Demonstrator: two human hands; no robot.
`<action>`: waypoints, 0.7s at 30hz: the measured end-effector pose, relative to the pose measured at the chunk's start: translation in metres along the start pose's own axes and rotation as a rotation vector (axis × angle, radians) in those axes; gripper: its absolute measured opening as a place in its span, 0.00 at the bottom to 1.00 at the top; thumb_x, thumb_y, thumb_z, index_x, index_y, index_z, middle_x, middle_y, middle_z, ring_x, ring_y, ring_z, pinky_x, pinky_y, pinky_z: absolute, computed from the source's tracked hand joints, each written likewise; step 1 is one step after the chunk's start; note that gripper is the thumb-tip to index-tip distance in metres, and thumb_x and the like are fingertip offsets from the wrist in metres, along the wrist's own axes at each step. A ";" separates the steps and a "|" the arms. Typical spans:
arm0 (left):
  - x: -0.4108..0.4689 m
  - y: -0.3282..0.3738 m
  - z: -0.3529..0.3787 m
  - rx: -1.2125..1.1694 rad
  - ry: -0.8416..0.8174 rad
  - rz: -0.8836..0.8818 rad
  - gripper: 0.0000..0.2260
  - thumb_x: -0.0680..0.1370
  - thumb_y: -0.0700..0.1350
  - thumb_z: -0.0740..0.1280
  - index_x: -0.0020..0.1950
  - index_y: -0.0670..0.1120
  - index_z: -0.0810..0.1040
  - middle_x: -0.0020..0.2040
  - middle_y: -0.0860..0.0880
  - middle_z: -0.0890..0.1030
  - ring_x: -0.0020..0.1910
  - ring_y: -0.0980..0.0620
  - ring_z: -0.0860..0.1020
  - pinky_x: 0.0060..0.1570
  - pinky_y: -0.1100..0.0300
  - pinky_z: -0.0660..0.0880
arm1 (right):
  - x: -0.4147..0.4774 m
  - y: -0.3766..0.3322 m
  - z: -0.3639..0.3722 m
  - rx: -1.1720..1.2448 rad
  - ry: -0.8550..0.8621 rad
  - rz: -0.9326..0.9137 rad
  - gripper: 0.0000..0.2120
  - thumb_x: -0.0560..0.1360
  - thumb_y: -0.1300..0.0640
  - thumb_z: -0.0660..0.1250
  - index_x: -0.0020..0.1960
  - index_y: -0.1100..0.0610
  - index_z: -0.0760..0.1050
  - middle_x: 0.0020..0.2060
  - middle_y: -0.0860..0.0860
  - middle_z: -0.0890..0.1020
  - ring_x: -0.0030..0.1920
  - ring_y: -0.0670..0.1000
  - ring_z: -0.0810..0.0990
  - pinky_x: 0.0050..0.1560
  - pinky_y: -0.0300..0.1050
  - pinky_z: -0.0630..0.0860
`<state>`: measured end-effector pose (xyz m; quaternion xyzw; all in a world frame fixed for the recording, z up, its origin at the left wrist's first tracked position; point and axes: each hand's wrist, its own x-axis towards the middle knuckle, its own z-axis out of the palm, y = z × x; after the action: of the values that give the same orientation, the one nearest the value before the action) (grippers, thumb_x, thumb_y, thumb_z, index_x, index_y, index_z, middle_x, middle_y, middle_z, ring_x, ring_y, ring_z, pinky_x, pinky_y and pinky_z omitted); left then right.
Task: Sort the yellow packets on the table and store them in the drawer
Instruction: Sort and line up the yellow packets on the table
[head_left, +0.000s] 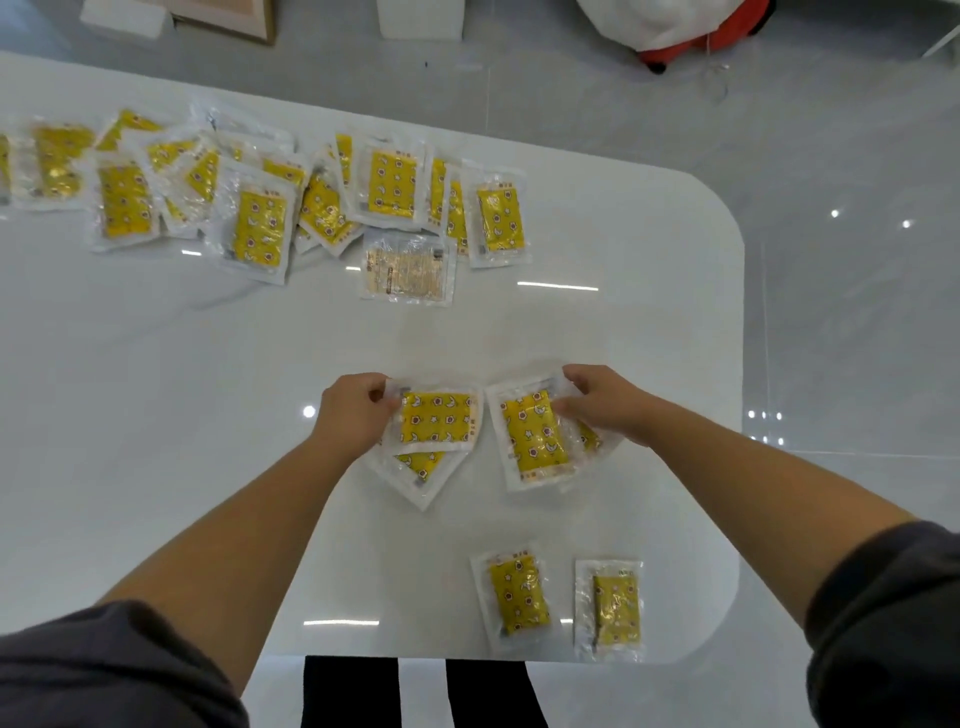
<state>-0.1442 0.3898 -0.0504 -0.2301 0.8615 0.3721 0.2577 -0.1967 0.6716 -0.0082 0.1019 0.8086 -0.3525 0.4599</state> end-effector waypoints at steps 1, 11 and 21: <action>0.002 -0.001 -0.004 -0.015 0.010 -0.016 0.11 0.77 0.43 0.67 0.46 0.35 0.79 0.45 0.35 0.81 0.37 0.47 0.73 0.43 0.48 0.78 | 0.000 -0.006 0.001 0.052 0.000 0.010 0.04 0.76 0.63 0.66 0.50 0.58 0.77 0.49 0.59 0.82 0.48 0.58 0.83 0.50 0.53 0.80; 0.028 -0.027 -0.088 -0.494 0.010 -0.096 0.07 0.74 0.39 0.70 0.38 0.49 0.80 0.38 0.45 0.80 0.38 0.48 0.76 0.42 0.55 0.74 | 0.022 -0.096 0.056 0.399 0.090 0.056 0.08 0.78 0.60 0.66 0.57 0.59 0.77 0.50 0.56 0.83 0.47 0.55 0.83 0.45 0.49 0.81; 0.078 -0.083 -0.194 -0.734 0.057 -0.199 0.07 0.76 0.34 0.67 0.49 0.44 0.79 0.43 0.45 0.82 0.42 0.48 0.80 0.46 0.53 0.79 | 0.070 -0.203 0.133 0.513 0.187 0.052 0.17 0.73 0.55 0.70 0.55 0.66 0.75 0.53 0.66 0.80 0.52 0.64 0.81 0.57 0.61 0.77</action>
<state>-0.2078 0.1752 -0.0268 -0.3998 0.6511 0.6227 0.1690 -0.2456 0.4240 -0.0119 0.2680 0.7290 -0.5229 0.3511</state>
